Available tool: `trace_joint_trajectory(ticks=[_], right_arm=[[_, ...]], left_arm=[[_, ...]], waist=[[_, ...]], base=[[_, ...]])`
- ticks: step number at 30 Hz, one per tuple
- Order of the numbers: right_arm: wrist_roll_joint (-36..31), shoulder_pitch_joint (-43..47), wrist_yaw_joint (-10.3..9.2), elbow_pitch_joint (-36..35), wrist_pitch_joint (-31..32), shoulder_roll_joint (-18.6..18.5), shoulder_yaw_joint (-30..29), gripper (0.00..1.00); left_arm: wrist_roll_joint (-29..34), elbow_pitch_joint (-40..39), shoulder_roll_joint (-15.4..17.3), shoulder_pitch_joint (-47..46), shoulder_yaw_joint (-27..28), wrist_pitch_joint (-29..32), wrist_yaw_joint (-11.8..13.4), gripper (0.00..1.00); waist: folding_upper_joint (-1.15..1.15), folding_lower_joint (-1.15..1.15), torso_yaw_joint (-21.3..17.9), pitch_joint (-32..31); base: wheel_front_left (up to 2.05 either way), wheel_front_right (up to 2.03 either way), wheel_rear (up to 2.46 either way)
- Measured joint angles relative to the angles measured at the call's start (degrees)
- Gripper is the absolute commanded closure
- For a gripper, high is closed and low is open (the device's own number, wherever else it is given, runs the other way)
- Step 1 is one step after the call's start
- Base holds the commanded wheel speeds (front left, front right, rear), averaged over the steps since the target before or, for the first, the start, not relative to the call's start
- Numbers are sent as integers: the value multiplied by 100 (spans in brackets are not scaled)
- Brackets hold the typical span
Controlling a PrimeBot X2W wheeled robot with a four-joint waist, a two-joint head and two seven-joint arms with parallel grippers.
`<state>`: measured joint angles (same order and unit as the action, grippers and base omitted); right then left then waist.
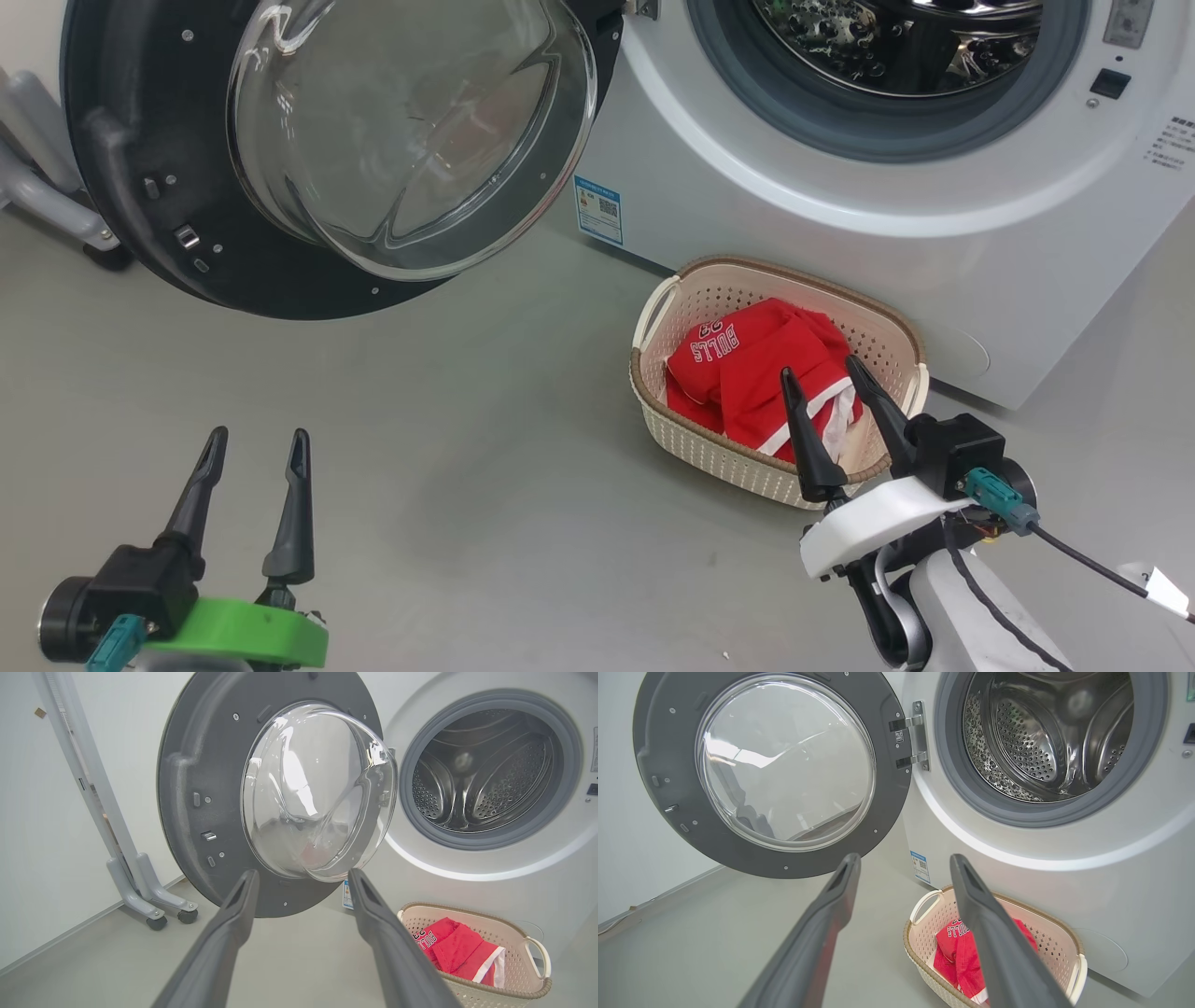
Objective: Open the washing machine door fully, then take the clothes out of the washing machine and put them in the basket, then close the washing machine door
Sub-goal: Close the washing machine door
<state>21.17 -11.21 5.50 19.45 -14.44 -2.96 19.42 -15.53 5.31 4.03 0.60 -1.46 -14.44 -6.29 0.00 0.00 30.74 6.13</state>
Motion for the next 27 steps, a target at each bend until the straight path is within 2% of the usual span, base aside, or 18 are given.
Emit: trace_joint_trajectory(ticks=[18,19,20,27], right_arm=[[35,-6,-1,10,0,-8,-35,0],[35,-6,-1,10,0,-8,-38,0],[35,-6,-1,10,0,-8,-43,0],[33,-6,-9,5,0,-9,-58,0]], left_arm=[[11,-2,-36,1,23,0,-5,0],[10,-1,-37,1,22,0,-5,58],[10,-1,-41,1,22,0,-5,98],[10,-71,-54,1,108,0,-8,100]], waist=[[0,0,-8,-5],[0,0,-9,-6],[0,0,-10,-7],[0,0,-18,48]], base=[[0,0,0],[0,0,0],[0,0,0],[0,0,0]])
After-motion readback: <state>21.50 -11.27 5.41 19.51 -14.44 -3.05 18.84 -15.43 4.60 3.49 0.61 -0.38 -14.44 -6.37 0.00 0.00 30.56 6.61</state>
